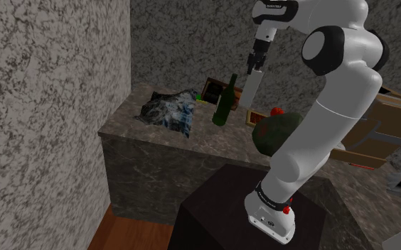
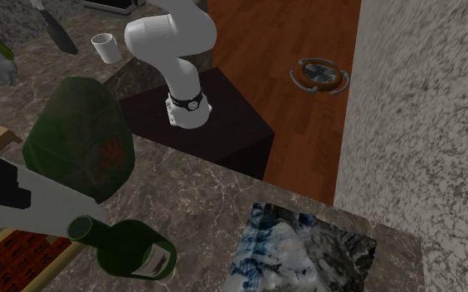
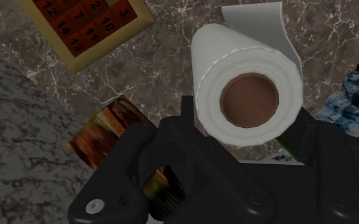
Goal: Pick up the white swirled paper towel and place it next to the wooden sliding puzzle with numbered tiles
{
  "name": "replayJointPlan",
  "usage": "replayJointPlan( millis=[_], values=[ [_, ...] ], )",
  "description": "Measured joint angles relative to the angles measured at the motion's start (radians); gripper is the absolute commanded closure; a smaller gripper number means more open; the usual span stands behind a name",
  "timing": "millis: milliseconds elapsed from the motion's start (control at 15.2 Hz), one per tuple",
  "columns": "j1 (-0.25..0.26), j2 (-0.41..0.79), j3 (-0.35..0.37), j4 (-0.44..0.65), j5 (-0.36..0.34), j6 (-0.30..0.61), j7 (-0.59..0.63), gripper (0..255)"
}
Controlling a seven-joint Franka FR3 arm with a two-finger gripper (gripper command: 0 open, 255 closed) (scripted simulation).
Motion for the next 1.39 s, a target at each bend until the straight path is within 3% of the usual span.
replayJointPlan(
  millis=[1386],
  values=[
    [0.000, 0.013, 0.001, -0.265, 0.006, 0.277, -0.006, 255]
  ],
)
